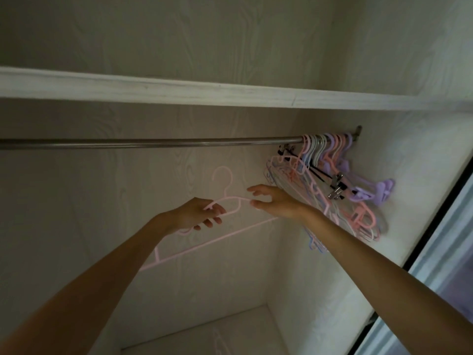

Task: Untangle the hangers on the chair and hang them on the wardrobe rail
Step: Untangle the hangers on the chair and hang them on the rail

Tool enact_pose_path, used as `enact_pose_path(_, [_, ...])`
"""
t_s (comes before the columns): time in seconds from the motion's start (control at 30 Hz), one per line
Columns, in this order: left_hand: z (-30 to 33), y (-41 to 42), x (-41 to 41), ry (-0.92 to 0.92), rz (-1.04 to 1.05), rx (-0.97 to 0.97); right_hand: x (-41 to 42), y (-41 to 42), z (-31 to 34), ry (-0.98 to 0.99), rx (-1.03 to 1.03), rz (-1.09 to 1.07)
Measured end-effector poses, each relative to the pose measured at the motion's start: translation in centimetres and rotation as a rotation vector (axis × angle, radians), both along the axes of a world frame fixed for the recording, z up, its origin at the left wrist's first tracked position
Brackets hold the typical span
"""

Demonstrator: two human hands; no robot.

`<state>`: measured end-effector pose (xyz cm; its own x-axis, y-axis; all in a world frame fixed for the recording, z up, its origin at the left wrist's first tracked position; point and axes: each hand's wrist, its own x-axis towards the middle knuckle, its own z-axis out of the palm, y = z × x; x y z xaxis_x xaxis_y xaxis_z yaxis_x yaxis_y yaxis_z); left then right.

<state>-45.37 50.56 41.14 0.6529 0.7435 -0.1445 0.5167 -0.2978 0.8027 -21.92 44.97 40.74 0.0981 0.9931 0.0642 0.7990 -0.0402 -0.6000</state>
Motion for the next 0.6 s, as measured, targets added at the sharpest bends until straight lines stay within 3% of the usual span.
enact_pose_path(0.2, [0.5, -0.5, -0.2, -0.186, -0.104, 0.19, -0.8, -1.3, 0.8, 0.122, 0.158, 0.094])
enact_pose_path(0.3, [0.7, 0.1, -0.2, -0.118, -0.067, 0.312, -0.9, -2.9, 2.1, 0.115, 0.163, 0.138])
enact_pose_path(0.37, [1.3, 0.0, -0.2, -0.005, 0.025, 0.494, -1.1, -3.9, 3.1, 0.078, 0.169, 0.146])
enact_pose_path(0.47, [3.2, -1.0, 0.3, -0.049, 0.176, 0.752, -0.5, -5.3, 4.6, 0.003, 0.199, 0.09])
enact_pose_path(0.6, [5.5, -0.6, 1.4, -0.062, 0.22, 1.112, 1.4, -6.9, 6.4, -0.115, 0.269, -0.026])
